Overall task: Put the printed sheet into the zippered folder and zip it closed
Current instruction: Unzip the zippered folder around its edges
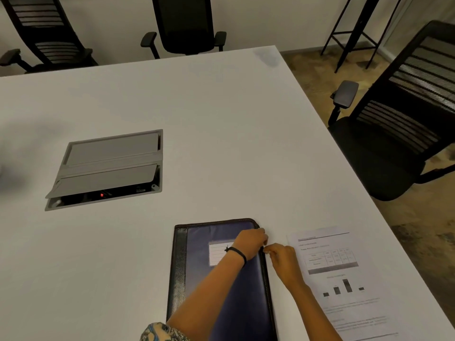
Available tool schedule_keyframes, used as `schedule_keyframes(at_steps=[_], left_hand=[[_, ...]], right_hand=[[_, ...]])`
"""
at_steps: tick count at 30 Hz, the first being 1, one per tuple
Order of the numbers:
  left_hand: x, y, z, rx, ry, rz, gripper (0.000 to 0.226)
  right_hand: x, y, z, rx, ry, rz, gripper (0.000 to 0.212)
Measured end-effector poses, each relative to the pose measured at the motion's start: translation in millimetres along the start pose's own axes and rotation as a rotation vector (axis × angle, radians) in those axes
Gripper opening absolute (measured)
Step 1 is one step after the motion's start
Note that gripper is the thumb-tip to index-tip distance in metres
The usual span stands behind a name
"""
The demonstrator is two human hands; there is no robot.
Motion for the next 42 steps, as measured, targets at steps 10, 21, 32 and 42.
schedule_keyframes(at_steps=[10, 21, 32, 42], left_hand=[[-2, -3, 0, -0.02, -0.015, 0.011, 0.022], [-7, -5, 2, -0.001, -0.009, -0.045, 0.028], [48, 37, 40, -0.25, -0.185, 0.049, 0.027], [49, 46, 36, -0.155, -0.064, -0.038, 0.026]], right_hand=[[0, 2, -1, -0.106, 0.049, -0.027, 0.015], [22, 59, 12, -0.299, 0.012, -0.035, 0.018], [18, 64, 18, -0.218, -0.019, 0.06, 0.023], [19, 75, 20, -0.207, -0.073, 0.091, 0.02]])
Point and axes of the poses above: each hand's wrist, its own y-axis away from the middle knuckle, its own z-axis out of the palm, x = y × z, the point moved 3 cm from there along -y, towards the middle knuckle, and after that the axes turned 10 degrees about -x, right-handed, at the moved point
